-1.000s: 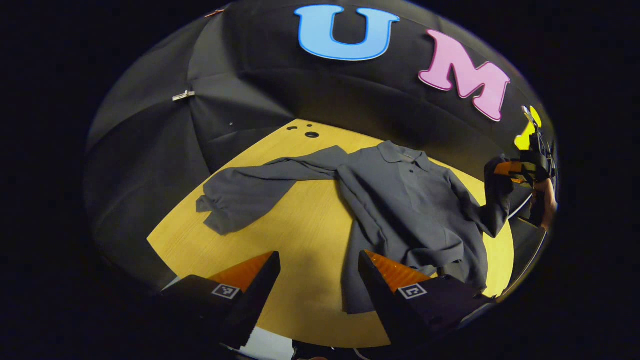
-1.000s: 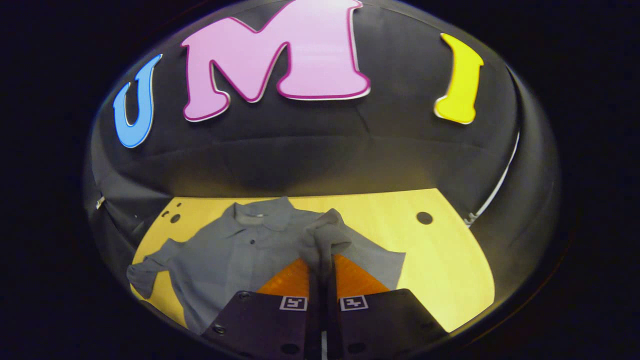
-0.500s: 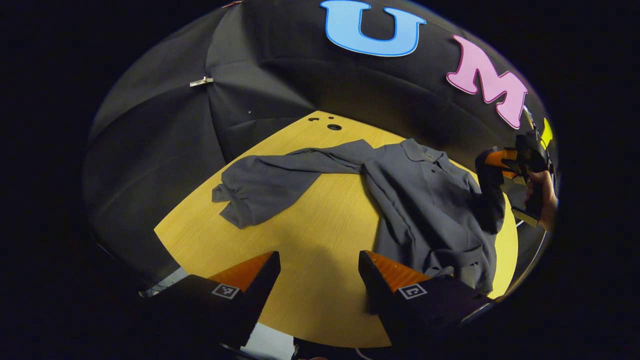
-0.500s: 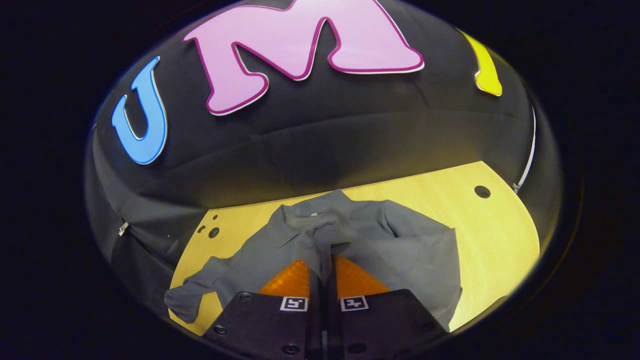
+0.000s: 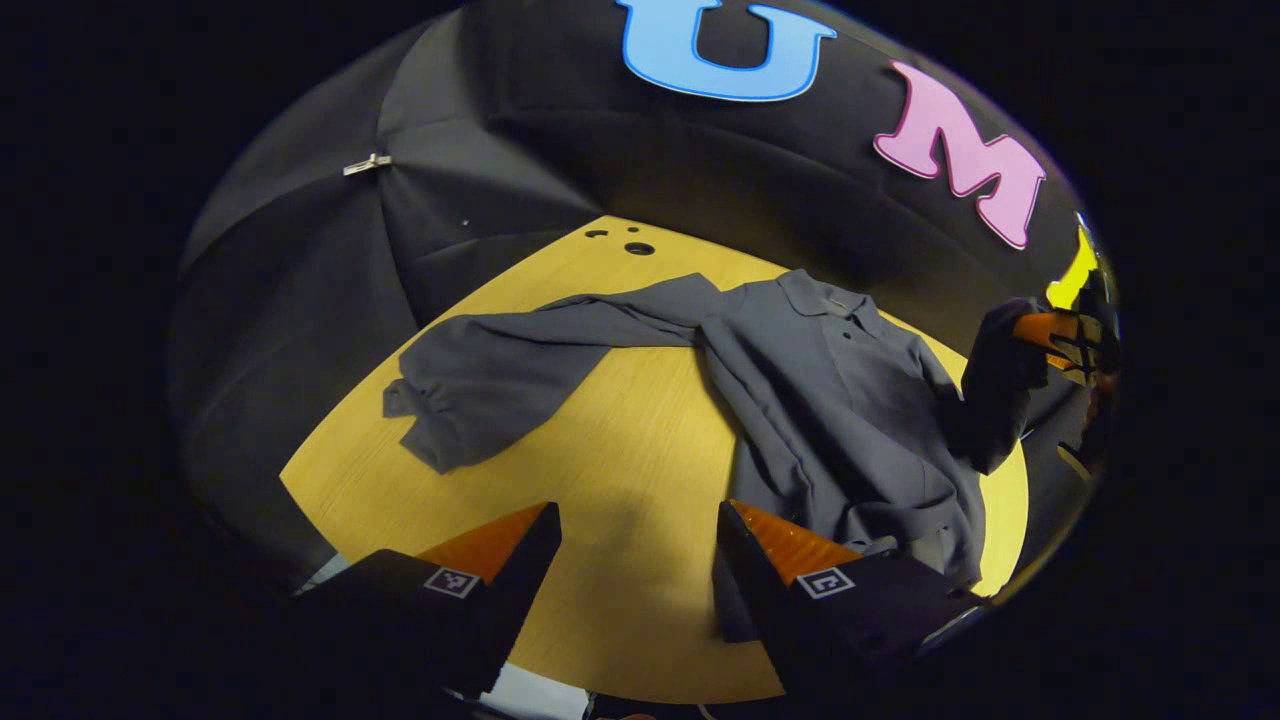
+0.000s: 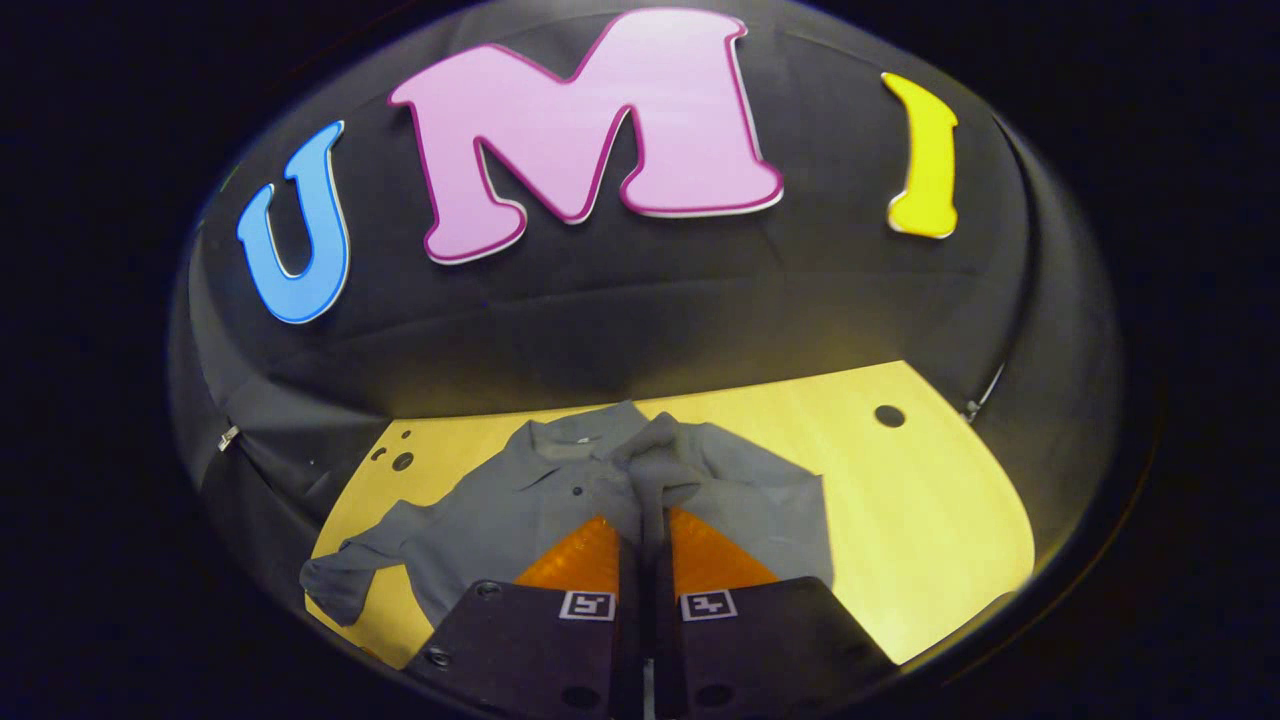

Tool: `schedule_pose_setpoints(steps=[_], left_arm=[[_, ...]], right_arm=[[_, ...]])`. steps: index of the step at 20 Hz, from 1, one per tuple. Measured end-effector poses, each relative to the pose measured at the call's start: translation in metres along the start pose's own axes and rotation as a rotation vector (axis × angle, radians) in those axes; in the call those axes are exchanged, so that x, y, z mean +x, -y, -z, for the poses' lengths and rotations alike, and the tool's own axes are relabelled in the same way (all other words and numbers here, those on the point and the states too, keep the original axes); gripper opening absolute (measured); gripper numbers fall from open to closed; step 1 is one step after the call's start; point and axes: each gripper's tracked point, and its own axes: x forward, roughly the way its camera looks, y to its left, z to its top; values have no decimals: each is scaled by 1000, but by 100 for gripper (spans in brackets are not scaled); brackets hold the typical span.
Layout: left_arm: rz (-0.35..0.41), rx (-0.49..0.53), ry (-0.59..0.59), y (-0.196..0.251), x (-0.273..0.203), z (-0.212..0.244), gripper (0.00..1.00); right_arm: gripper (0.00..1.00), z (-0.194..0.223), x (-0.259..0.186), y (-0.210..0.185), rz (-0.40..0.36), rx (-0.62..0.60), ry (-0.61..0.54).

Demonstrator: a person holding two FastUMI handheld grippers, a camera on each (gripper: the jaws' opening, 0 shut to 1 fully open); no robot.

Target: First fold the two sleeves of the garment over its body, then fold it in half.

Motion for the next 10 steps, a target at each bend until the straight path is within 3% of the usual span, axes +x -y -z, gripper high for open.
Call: schedule_pose_setpoints(steps=[6,10], left_arm=[[75,35,-2,15,8,-4,99],[117,45,0,16,8,-4,99]], right_arm=[[9,-36,-58,-10,3,69,102],[9,-37,-77,-36,-33,81,106]])
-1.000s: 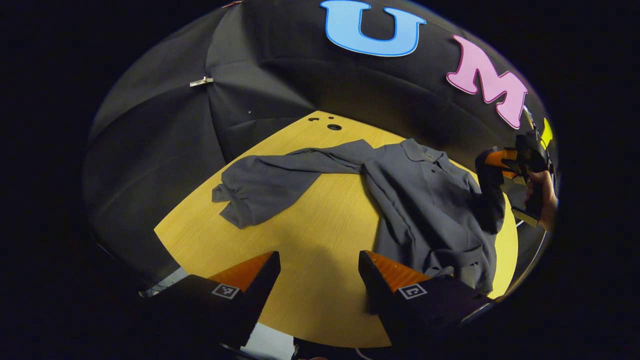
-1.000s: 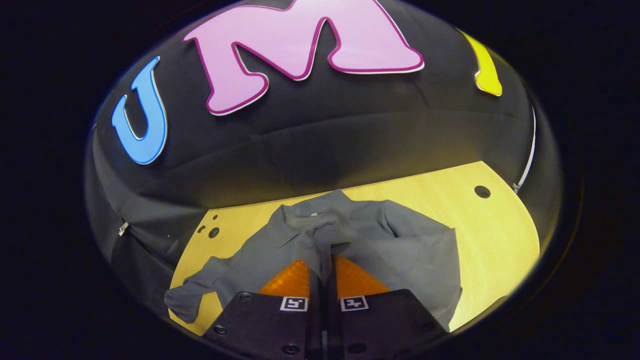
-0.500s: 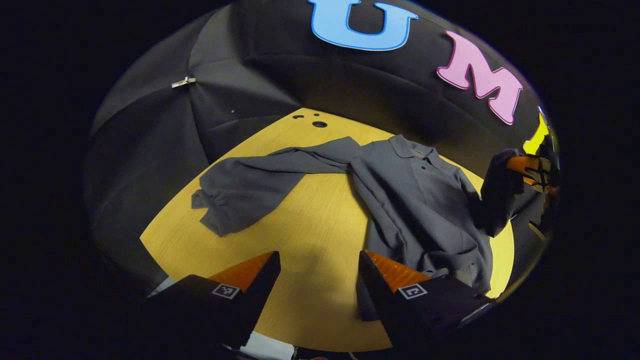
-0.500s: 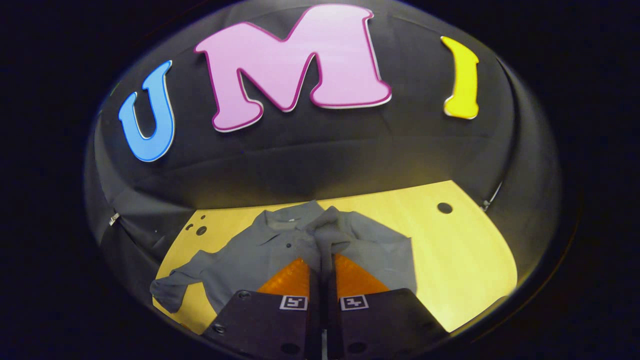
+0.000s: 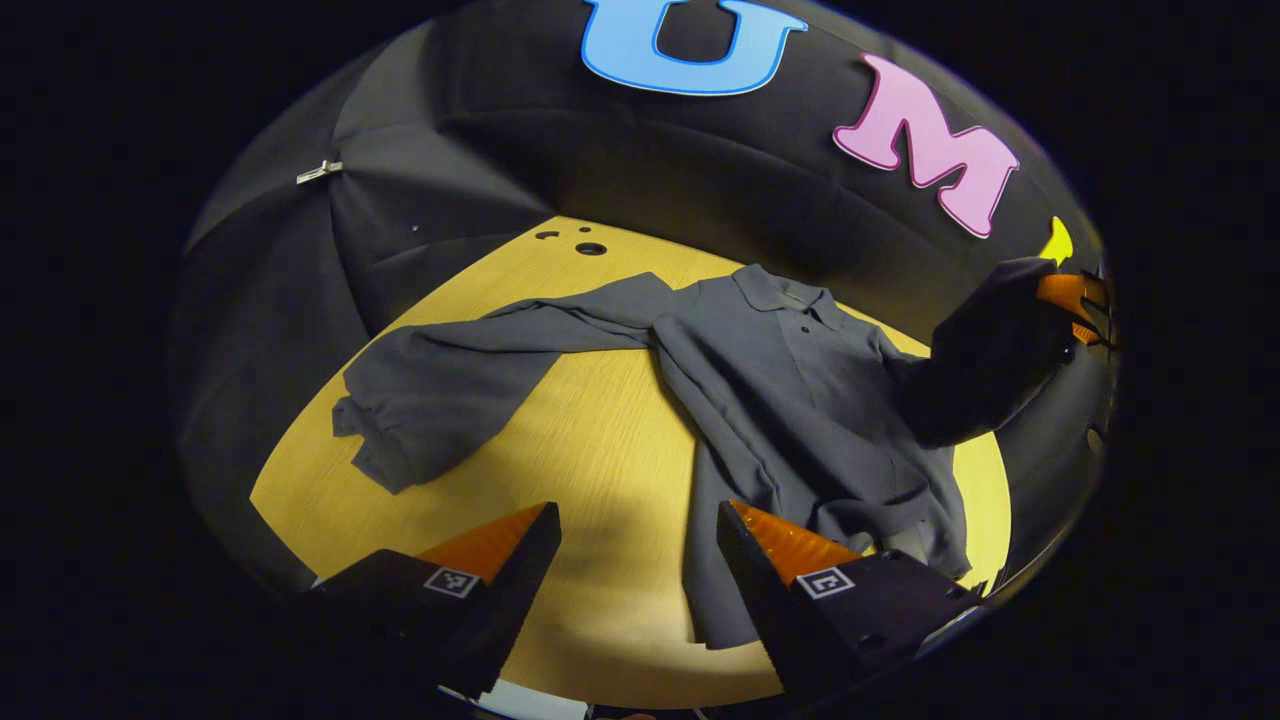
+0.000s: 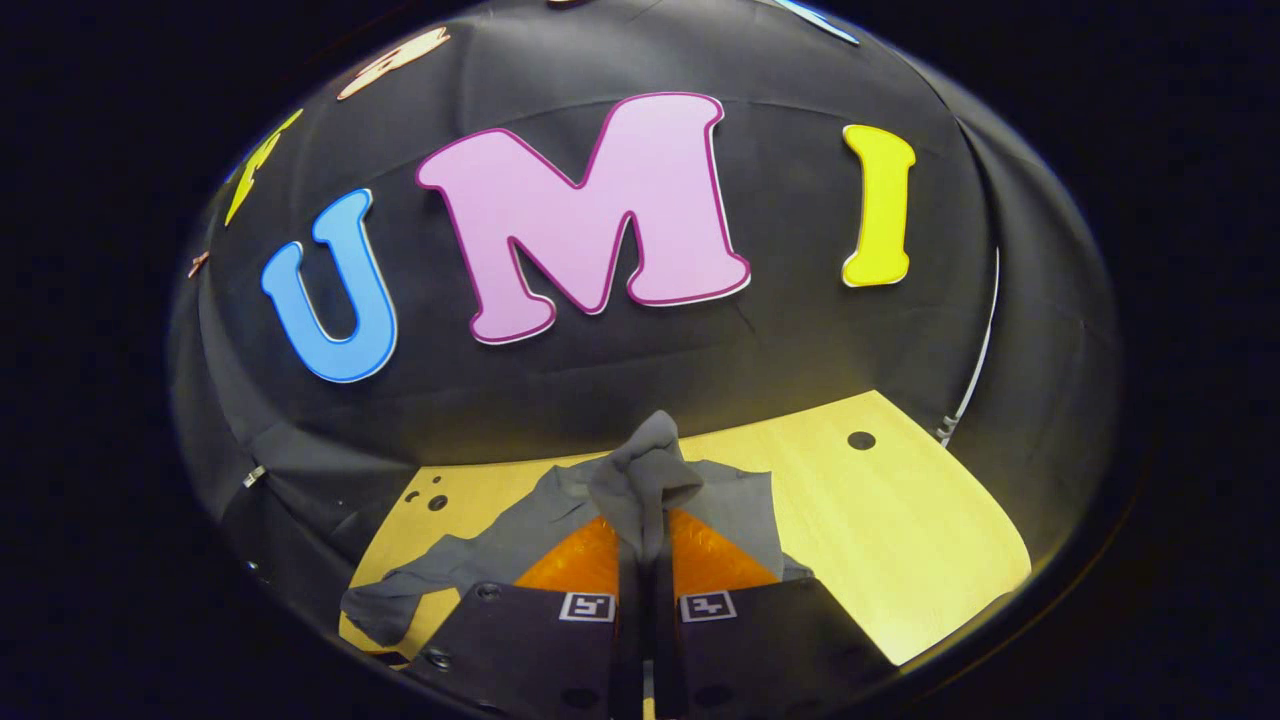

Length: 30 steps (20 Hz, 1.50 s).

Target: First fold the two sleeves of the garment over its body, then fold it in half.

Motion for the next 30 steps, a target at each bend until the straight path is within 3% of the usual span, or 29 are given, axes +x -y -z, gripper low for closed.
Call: schedule_pose_setpoints(steps=[3,7,13,17,18,19,20,24,25,27,30], left_arm=[[1,22,20,-9,-2,-5,99],[-26,-2,17,-31,-5,1,99],[-109,-65,-13,-74,-7,24,99],[-153,-100,-31,-98,-2,37,97],[-159,-106,-33,-101,-1,37,99],[-164,-109,-30,-104,0,36,99],[-169,-109,-24,-106,0,33,99],[-202,-104,13,-118,3,19,99],[-211,-109,20,-122,4,16,99],[-239,-128,37,-133,6,10,99],[-306,-173,61,-161,9,2,99]], right_arm=[[9,11,19,-29,-44,-1,-24],[9,47,64,-70,-111,122,-91],[9,112,134,-129,-163,383,-177],[9,171,163,-152,-172,492,-275],[5,180,164,-155,-177,507,-301],[19,190,165,-156,-181,519,-328],[25,201,168,-159,-177,521,-350],[86,205,159,-148,-178,455,-354],[87,202,156,-141,-168,431,-346],[99,195,143,-124,-151,385,-328],[98,170,122,-79,-95,294,-252]])
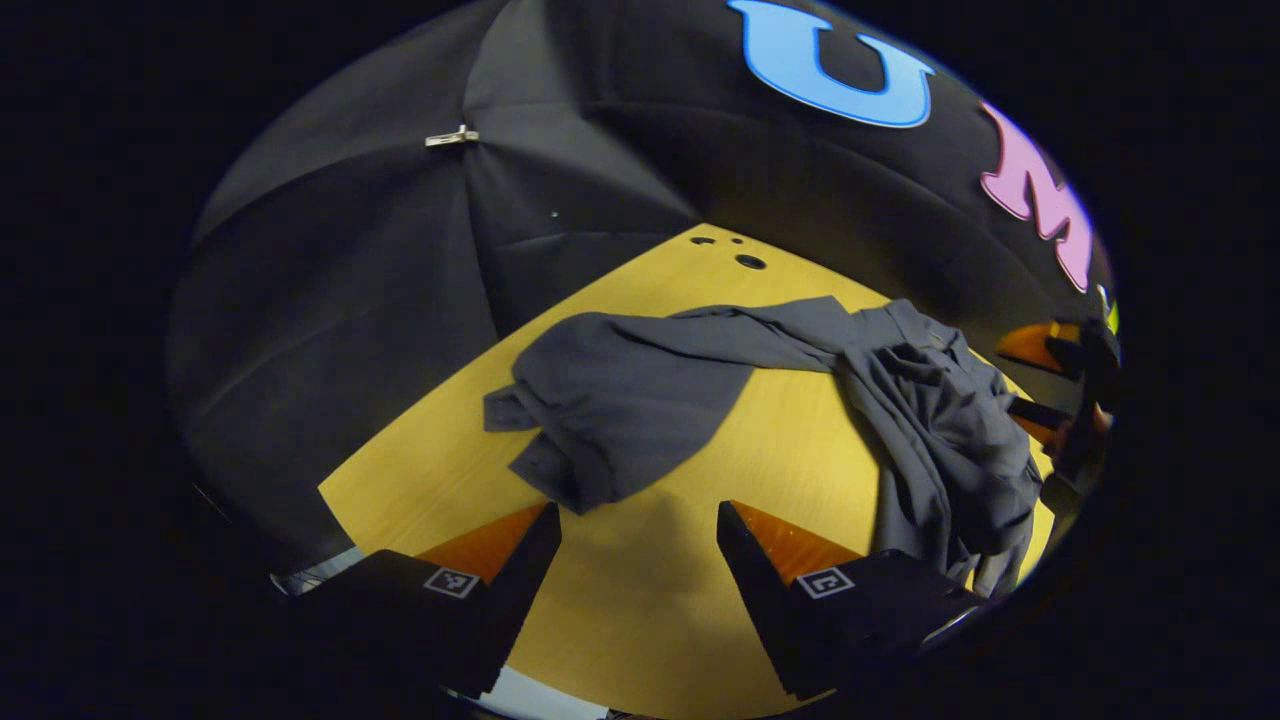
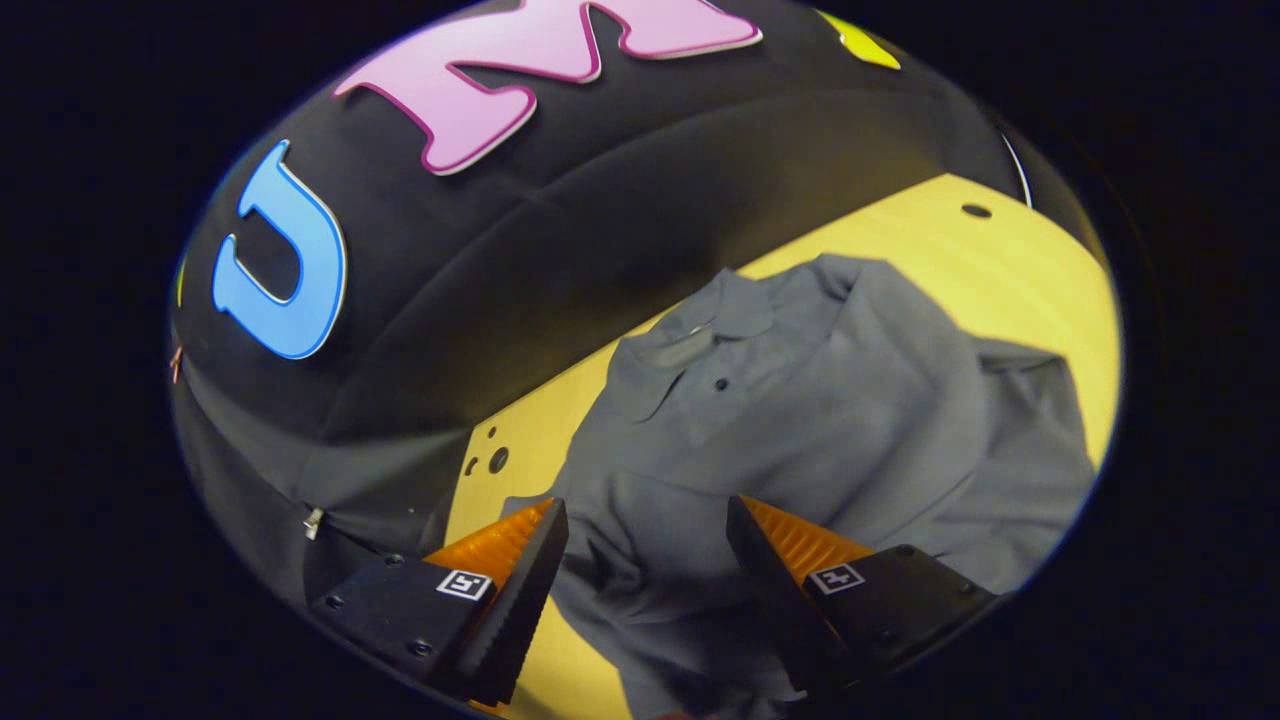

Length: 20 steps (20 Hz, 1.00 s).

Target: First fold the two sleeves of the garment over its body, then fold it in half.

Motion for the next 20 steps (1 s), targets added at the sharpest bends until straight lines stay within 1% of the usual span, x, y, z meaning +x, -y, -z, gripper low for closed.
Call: schedule_pose_setpoints(steps=[3,5,8,12,15,16,17,19,20], left_arm=[[-72,-31,50,-27,12,-22,99],[-112,-42,66,-42,26,-31,99],[-151,-62,73,-56,47,-39,99],[-162,-43,57,-61,74,-43,99],[-142,-41,24,-58,89,-40,99],[-146,-34,20,-59,93,-42,97],[-143,-17,24,-59,96,-45,99],[-122,24,7,-55,100,-43,99],[-105,47,15,-51,102,-47,97]], right_arm=[[98,-33,-40,36,54,-83,87],[98,-51,-72,63,86,-118,124],[98,-78,-119,113,173,-151,181],[98,-109,-195,172,297,-170,266],[98,-126,-254,207,390,-201,331],[98,-129,-273,215,416,-212,352],[98,-132,-291,222,440,-219,370],[98,-132,-322,231,481,-222,391],[98,-133,-336,235,500,-224,401]])
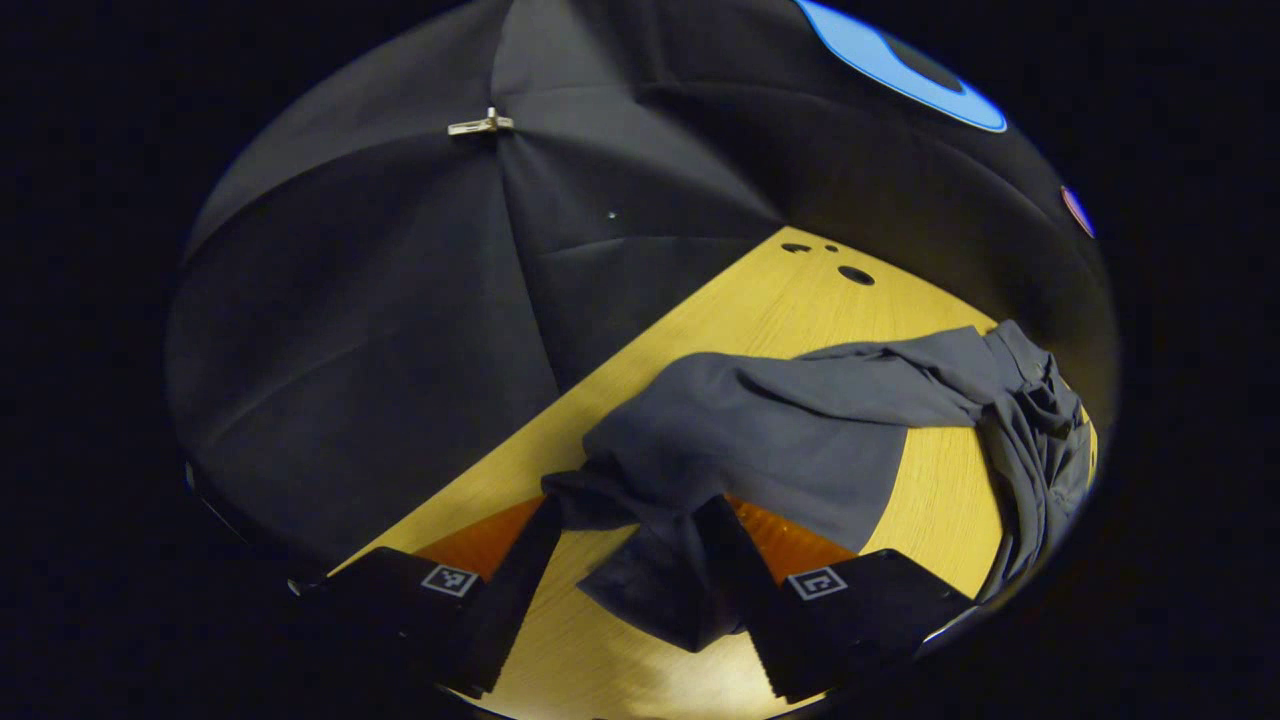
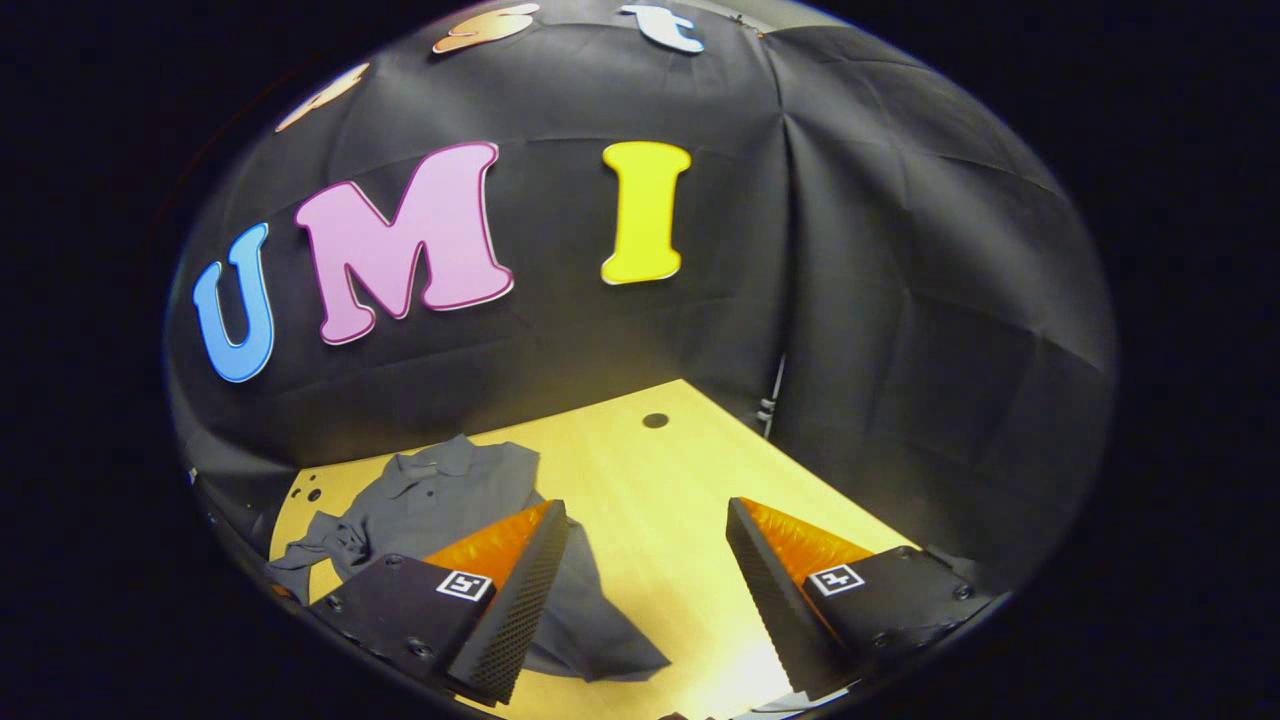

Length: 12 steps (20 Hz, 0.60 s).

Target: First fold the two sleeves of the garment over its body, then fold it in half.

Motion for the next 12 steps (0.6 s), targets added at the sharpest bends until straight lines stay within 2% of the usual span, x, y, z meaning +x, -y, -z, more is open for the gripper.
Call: schedule_pose_setpoints(steps=[1,2,3,5,6,9,10,12], left_arm=[[20,21,-4,6,2,0,94],[35,40,4,9,3,-3,75],[53,53,10,14,5,-5,77],[88,84,20,25,9,-8,60],[101,94,27,30,9,-8,46],[108,87,41,40,12,-11,12],[116,80,26,45,10,-11,6],[163,50,27,63,0,-19,5]], right_arm=[[98,-4,-8,10,16,-7,11],[98,-6,-13,15,31,-16,18],[98,-8,-17,20,40,-26,22],[98,-7,-22,26,44,-46,21],[98,-7,-24,27,42,-58,22],[98,-8,-15,22,23,-67,19],[98,-8,-10,21,15,-66,20],[98,-8,1,20,-6,-74,17]])
